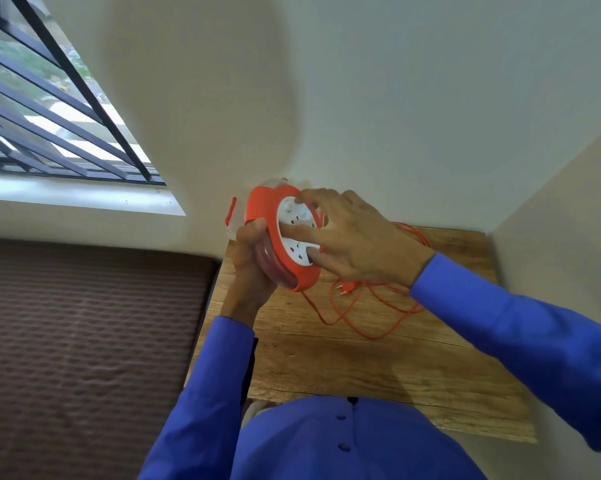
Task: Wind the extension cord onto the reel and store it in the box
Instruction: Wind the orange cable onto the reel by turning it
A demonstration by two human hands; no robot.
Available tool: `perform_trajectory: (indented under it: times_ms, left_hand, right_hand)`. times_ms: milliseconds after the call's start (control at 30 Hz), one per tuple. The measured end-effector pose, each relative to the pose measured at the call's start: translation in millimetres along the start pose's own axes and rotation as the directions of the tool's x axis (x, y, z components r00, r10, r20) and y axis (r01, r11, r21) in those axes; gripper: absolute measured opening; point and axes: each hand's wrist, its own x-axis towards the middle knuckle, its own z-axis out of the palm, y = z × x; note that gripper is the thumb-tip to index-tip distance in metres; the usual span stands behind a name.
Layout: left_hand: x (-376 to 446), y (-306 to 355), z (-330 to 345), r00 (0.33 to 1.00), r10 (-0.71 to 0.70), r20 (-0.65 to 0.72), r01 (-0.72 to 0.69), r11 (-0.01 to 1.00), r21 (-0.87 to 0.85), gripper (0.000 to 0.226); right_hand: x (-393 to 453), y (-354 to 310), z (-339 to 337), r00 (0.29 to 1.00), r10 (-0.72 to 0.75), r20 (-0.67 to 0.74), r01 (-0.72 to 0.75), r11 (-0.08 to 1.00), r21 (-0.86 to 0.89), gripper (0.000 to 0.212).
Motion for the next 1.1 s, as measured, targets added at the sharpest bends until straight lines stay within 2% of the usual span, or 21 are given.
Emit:
perform_trajectory:
  times_ms: [100,167,200,267,300,333,400,433,467,500,533,600,667,700,800,900,967,1100]
  left_hand:
    - [-1,2,5,0.999,-0.047,-0.013,0.047,0.999,0.013,0.091]
    - [-2,3,5,0.999,-0.028,-0.016,0.028,0.998,0.056,0.095]
    - [-2,3,5,1.0,-0.005,-0.011,0.006,0.996,0.088,0.092]
    - [-2,2,9,1.0,0.011,0.016,-0.013,0.991,0.133,0.078]
    - [-2,3,11,1.0,0.007,0.023,-0.01,0.99,0.144,0.076]
    - [-2,4,12,1.0,0.001,0.019,-0.004,0.986,0.164,0.08]
    - [1,6,9,1.0,-0.011,-0.011,0.014,0.962,0.272,0.079]
    - [2,7,7,1.0,-0.014,-0.027,0.023,0.943,0.333,0.071]
    - [1,9,5,0.999,-0.015,-0.034,0.026,0.928,0.373,0.066]
    - [0,10,5,0.999,-0.02,-0.03,0.03,0.923,0.384,0.067]
    - [-2,11,7,0.999,-0.03,-0.021,0.036,0.93,0.366,0.072]
    - [-4,11,9,1.0,-0.027,0.003,0.024,0.953,0.303,0.076]
    - [-1,9,5,1.0,-0.022,0.004,0.021,0.977,0.212,0.074]
    - [0,9,3,1.0,-0.027,0.0,0.027,0.985,0.17,0.076]
    - [1,11,-6,0.998,-0.057,0.001,0.057,0.992,0.11,0.081]
    - [0,6,-9,0.996,-0.086,0.035,0.081,0.991,0.109,0.081]
    - [0,3,-6,0.995,-0.095,0.018,0.093,0.991,0.096,0.084]
    - [-2,4,-1,0.994,-0.089,0.057,0.084,0.993,0.088,0.09]
  right_hand:
    - [1,3,0,0.998,0.055,0.003,-0.055,0.987,0.151,0.054]
    - [1,-3,1,0.98,0.197,-0.032,-0.174,0.924,0.341,0.058]
    - [2,-6,1,0.951,0.307,-0.044,-0.257,0.859,0.443,0.057]
    - [11,-12,2,0.83,0.558,0.007,-0.456,0.672,0.583,0.042]
    - [16,-13,4,0.755,0.655,0.041,-0.534,0.576,0.619,0.042]
    - [20,-14,6,0.681,0.727,0.086,-0.593,0.48,0.646,0.056]
    - [22,-15,6,0.579,0.775,0.255,-0.659,0.26,0.706,0.072]
    - [22,-16,4,0.563,0.753,0.34,-0.675,0.183,0.714,0.072]
    - [21,-16,2,0.579,0.72,0.382,-0.679,0.166,0.715,0.071]
    - [20,-17,0,0.605,0.711,0.36,-0.679,0.224,0.699,0.07]
    - [19,-18,-1,0.635,0.721,0.276,-0.667,0.333,0.666,0.068]
    - [16,-20,0,0.72,0.694,0.018,-0.598,0.607,0.523,0.056]
    - [9,-23,-3,0.812,0.561,-0.158,-0.449,0.775,0.445,0.024]
    - [3,-24,-5,0.856,0.483,-0.183,-0.367,0.819,0.441,0.022]
    - [-12,-21,0,0.96,0.272,-0.06,-0.229,0.893,0.387,0.055]
    - [-16,-16,2,0.977,0.211,-0.013,-0.198,0.935,0.293,0.067]
    - [-17,-12,2,0.983,0.172,-0.065,-0.149,0.953,0.263,0.064]
    - [-16,-2,1,0.991,-0.006,-0.137,0.018,0.996,0.085,0.046]
